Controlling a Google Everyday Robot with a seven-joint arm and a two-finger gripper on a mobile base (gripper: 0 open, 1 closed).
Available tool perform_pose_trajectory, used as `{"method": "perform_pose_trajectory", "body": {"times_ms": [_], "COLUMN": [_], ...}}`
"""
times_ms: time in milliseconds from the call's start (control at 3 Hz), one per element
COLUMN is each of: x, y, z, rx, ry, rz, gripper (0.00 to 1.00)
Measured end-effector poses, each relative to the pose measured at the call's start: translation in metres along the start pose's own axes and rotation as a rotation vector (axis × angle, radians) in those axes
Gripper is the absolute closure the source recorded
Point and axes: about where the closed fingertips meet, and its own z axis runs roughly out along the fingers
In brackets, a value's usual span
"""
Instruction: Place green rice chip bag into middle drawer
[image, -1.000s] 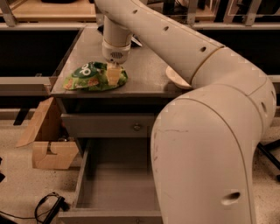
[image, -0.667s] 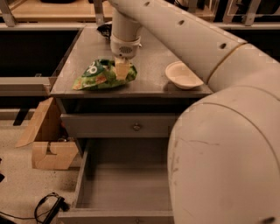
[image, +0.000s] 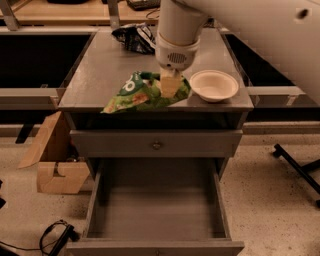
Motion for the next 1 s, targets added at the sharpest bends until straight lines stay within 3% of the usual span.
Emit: {"method": "perform_pose_trajectory", "body": {"times_ms": [333,667,1000], "x": [0.03,0.039,0.059], "y": [0.065,0.122,0.168], "z": [0.003,0.023,0.073], "rx": [-0.072,-0.166,-0.27], "ry": [0.044,0.094,0.101], "rz": [-0.003,-0.069,-0.026], "gripper": [1.0,1.0,1.0]}}
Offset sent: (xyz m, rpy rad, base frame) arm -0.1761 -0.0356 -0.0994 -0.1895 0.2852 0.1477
